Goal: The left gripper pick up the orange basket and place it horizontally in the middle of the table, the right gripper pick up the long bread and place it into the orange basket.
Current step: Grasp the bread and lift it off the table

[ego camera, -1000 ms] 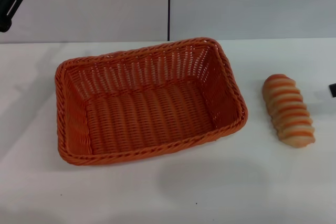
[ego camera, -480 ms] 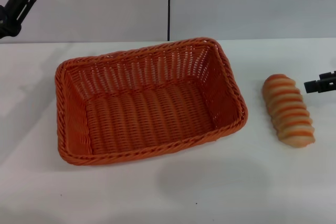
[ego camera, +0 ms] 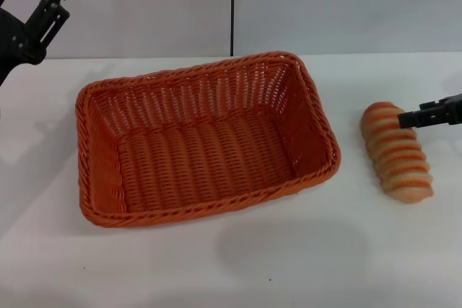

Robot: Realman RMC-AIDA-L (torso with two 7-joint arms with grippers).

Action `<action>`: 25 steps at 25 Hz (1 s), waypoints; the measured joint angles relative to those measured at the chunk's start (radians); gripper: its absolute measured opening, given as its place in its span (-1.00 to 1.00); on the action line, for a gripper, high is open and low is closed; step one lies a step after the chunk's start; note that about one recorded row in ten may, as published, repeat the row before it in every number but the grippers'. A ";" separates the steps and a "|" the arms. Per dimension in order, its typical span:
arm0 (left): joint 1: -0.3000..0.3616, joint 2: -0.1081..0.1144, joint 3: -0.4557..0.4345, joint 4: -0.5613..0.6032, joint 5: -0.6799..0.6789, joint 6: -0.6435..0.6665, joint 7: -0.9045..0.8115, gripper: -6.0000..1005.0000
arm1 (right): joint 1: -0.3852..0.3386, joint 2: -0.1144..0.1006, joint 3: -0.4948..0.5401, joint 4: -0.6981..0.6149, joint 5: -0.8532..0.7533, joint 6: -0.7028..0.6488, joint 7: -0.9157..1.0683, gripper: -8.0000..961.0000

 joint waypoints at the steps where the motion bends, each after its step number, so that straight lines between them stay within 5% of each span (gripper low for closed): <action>1: 0.001 0.000 0.000 0.000 0.000 0.002 0.000 0.32 | 0.002 0.000 0.000 0.007 -0.001 0.007 0.000 0.50; 25: -0.002 0.000 0.031 -0.015 -0.002 0.017 0.001 0.21 | 0.041 0.024 -0.074 0.091 -0.004 0.116 0.000 0.50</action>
